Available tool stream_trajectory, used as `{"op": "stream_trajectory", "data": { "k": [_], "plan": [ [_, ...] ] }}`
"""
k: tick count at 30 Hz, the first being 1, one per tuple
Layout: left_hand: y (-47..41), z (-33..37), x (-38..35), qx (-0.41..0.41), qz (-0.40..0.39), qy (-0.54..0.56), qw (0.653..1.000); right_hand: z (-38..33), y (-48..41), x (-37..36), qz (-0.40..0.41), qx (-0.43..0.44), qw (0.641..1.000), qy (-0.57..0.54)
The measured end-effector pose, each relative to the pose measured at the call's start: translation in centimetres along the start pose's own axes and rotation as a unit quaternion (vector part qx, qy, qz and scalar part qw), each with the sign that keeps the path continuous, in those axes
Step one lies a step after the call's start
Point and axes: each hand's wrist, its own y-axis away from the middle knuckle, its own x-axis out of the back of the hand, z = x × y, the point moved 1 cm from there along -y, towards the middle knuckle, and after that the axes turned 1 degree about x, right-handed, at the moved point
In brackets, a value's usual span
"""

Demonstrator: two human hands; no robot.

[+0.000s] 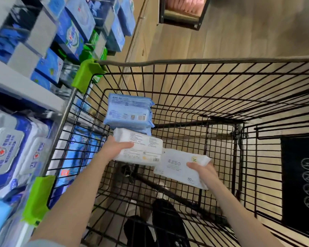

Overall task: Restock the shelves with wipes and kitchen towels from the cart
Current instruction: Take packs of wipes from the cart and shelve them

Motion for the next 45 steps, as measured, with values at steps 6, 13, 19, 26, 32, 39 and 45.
{"op": "stream_trajectory", "data": {
  "k": [6, 13, 19, 26, 32, 39, 45],
  "plan": [
    [4.7, 1.7, -0.4, -0.072, 0.113, -0.106, 0.985, -1.6, 3.3, -1.3, 0.038, 0.055, 0.997, 0.026],
    [14.1, 2.4, 1.8, -0.146, 0.214, -0.108, 0.960, -3.1, 7.2, 0.5, 0.026, 0.141, 0.989, 0.029],
    [23.7, 0.6, 4.1, -0.176, 0.303, -0.021, 0.936, -6.1, 16.8, 1.5, 0.066, 0.233, 0.970, 0.026],
    [32.7, -3.7, 5.4, -0.185, 0.378, 0.059, 0.905, -5.7, 25.8, 0.6, 0.094, 0.340, 0.935, 0.025],
    [40.1, -8.2, 5.6, -0.221, 0.423, 0.148, 0.866, -4.3, 31.4, 0.7, 0.080, 0.412, 0.907, 0.028],
    [47.9, -13.0, 4.7, -0.243, 0.478, 0.280, 0.796, -6.1, 36.8, 0.1, -0.041, 0.515, 0.855, 0.048],
    [54.3, -15.6, 2.2, -0.242, 0.543, 0.377, 0.710, -7.6, 41.8, 0.8, -0.162, 0.583, 0.794, 0.065]
  ]
}}
